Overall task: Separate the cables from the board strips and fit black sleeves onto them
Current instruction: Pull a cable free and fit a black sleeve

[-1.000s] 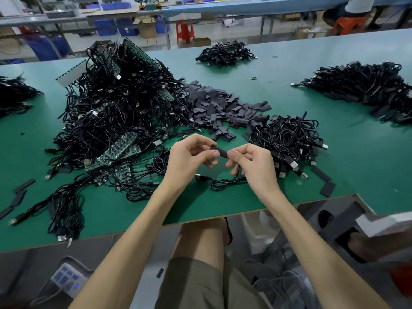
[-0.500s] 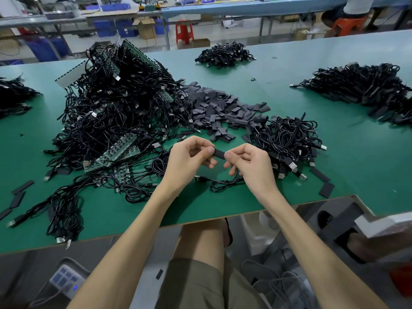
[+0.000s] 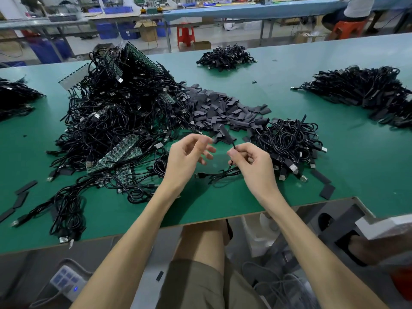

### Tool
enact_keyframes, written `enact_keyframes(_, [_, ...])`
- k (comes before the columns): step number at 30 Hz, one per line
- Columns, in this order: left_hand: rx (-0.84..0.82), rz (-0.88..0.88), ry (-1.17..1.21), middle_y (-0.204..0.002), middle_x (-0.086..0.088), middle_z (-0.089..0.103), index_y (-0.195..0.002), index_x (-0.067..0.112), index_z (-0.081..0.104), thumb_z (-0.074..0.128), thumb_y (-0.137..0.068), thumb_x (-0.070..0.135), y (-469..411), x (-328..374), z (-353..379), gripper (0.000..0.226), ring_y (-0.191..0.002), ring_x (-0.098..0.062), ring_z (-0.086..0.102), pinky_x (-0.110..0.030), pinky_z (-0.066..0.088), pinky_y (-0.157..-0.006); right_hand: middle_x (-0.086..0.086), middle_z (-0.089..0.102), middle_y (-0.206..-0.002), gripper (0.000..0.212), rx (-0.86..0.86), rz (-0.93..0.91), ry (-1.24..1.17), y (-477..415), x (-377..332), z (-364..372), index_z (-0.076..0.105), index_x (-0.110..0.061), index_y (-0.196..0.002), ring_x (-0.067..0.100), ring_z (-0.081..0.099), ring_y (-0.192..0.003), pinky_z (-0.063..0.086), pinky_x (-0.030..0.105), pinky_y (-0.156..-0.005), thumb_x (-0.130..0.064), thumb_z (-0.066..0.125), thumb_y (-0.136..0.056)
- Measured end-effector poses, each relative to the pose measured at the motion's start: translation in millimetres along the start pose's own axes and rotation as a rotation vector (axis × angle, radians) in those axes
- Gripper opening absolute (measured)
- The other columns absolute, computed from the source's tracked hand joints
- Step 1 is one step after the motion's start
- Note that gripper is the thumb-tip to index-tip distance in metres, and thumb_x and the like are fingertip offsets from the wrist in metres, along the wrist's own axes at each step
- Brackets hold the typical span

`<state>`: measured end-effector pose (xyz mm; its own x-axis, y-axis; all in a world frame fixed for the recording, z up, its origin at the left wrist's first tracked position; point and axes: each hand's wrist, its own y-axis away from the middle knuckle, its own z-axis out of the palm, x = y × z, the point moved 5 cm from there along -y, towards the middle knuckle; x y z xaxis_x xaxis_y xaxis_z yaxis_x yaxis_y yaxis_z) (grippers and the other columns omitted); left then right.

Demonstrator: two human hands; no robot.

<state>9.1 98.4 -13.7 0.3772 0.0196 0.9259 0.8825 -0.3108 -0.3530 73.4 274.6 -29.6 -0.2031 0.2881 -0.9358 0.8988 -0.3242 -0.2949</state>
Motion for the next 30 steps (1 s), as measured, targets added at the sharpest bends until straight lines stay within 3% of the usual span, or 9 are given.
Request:
enact_keyframes(4, [-0.200,0.041,-0.293,-0.079,0.012,0.075,-0.088,0.021,0.077,0.072,-0.094,0.028,1.4,1.2,19.5,0.011,-0.068,-0.006,0.066,-0.020,0.049,-0.066,-0.002,0.072,-0.077,0.010,0.091,0.029,-0.087,1.0,2.7,-5.7,0.065,-0.015,-0.094,0.021,0.070,-0.079,0.057,0.048,-0.080,-0.022,0.068,-0.100])
enact_keyframes(7, [-0.298,0.067,-0.399,-0.074,0.021,0.072,-0.085,0.030,0.074,0.065,-0.097,0.036,6.9,9.7,33.2,0.016,-0.064,0.003,0.059,-0.014,0.041,-0.061,-0.007,0.073,-0.075,0.014,0.150,0.050,-0.115,0.5,5.7,-10.4,0.065,-0.017,-0.091,0.013,0.069,-0.077,0.057,0.048,-0.082,-0.028,0.070,-0.098])
enact_keyframes(9, [-0.365,0.060,-0.429,-0.075,0.013,0.074,-0.085,0.026,0.075,0.067,-0.097,0.037,6.8,16.5,37.7,0.018,-0.059,0.002,0.056,-0.016,0.042,-0.058,-0.004,0.074,-0.075,0.019,0.159,0.067,-0.145,1.0,7.3,-11.5,0.064,-0.016,-0.091,0.014,0.072,-0.075,0.060,0.049,-0.079,-0.032,0.072,-0.095])
enact_keyframes(12, [-0.477,0.041,-0.587,-0.077,0.001,0.074,-0.089,0.017,0.075,0.073,-0.093,0.036,2.7,25.4,42.4,0.019,-0.061,-0.007,0.059,-0.037,0.053,-0.067,0.003,0.073,-0.075,0.026,0.158,0.080,-0.143,1.3,8.7,-10.7,0.064,-0.017,-0.088,0.023,0.072,-0.073,0.060,0.050,-0.071,-0.041,0.070,-0.094])
enact_keyframes(14, [-0.458,0.057,-0.613,-0.077,-0.001,0.074,-0.088,0.016,0.075,0.071,-0.095,0.033,-0.6,35.5,41.8,0.019,-0.066,-0.018,0.066,-0.042,0.054,-0.068,0.004,0.072,-0.076,0.030,0.160,0.083,-0.147,0.6,9.4,-10.1,0.066,-0.014,-0.090,0.022,0.069,-0.070,0.058,0.044,-0.064,-0.042,0.061,-0.101])
enact_keyframes(17, [-0.281,0.056,-0.407,-0.075,-0.002,0.075,-0.087,0.010,0.074,0.069,-0.098,0.028,-11.1,54.6,34.3,0.021,-0.064,-0.023,0.070,-0.036,0.057,-0.062,0.002,0.074,-0.078,0.033,0.156,0.074,-0.157,-0.4,8.2,-8.8,0.066,-0.015,-0.095,0.015,0.069,-0.066,0.053,0.030,-0.056,-0.031,0.043,-0.111])
enact_keyframes(24, [-0.194,-0.023,-0.311,-0.070,-0.003,0.074,-0.082,0.010,0.075,0.068,-0.097,0.038,-55.8,76.5,80.4,0.033,-0.060,-0.023,0.071,-0.034,0.058,-0.059,-0.009,0.069,-0.073,0.019,-0.192,0.010,0.266,2.2,5.1,24.4,0.059,-0.025,-0.087,0.007,0.066,-0.060,0.056,0.032,-0.070,-0.024,0.053,-0.105])
enact_keyframes(27, [-0.241,-0.151,-0.271,-0.083,-0.013,0.073,-0.091,-0.004,0.069,0.057,-0.103,0.041,-67.5,71.0,111.9,0.048,-0.069,-0.019,0.073,-0.041,0.064,-0.072,-0.011,0.067,-0.072,0.019,-0.253,0.059,0.387,1.5,7.3,27.1,0.053,-0.029,-0.082,0.007,0.066,-0.068,0.057,0.037,-0.076,-0.025,0.052,-0.101])
enact_keyframes(30, [-0.257,-0.142,-0.283,-0.111,-0.009,0.073,-0.120,0.004,0.070,0.053,-0.106,0.036,-65.7,67.5,115.6,0.039,-0.096,-0.015,0.070,-0.041,0.059,-0.092,-0.009,0.068,-0.077,0.018,-0.294,0.072,0.367,5.2,6.2,26.6,0.051,-0.032,-0.083,0.014,0.067,-0.075,0.057,0.045,-0.083,-0.030,0.053,-0.101])
